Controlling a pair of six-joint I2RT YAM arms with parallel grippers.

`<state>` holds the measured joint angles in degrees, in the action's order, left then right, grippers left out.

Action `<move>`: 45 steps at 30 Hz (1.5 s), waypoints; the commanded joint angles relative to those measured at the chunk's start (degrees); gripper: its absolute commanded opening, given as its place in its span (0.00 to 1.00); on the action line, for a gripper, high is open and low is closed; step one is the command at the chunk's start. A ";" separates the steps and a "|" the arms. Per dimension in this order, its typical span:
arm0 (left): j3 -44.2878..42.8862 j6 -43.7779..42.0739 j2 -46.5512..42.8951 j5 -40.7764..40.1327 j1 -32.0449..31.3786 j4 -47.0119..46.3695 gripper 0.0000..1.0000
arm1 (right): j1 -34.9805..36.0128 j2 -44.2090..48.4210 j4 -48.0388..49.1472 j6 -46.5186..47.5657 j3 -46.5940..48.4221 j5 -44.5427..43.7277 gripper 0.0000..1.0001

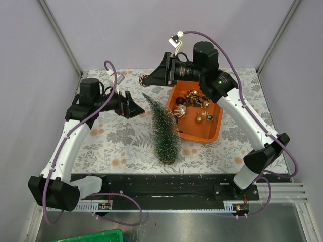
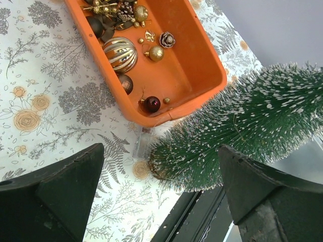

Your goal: Decorate the small christmas tree

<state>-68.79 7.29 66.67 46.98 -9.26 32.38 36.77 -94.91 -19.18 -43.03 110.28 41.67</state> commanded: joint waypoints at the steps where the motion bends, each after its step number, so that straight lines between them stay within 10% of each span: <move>1: -0.11 -0.96 -1.99 -0.22 0.29 -1.18 0.99 | 0.67 -0.01 0.81 2.07 1.25 0.08 0.44; 45: 0.77 -0.52 -2.16 -1.28 0.29 -2.23 0.99 | 1.55 3.86 0.20 5.06 -3.05 -0.54 0.41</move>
<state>-67.85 6.96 66.32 46.24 -9.26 32.88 37.63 -93.30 -19.84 -38.83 107.50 41.17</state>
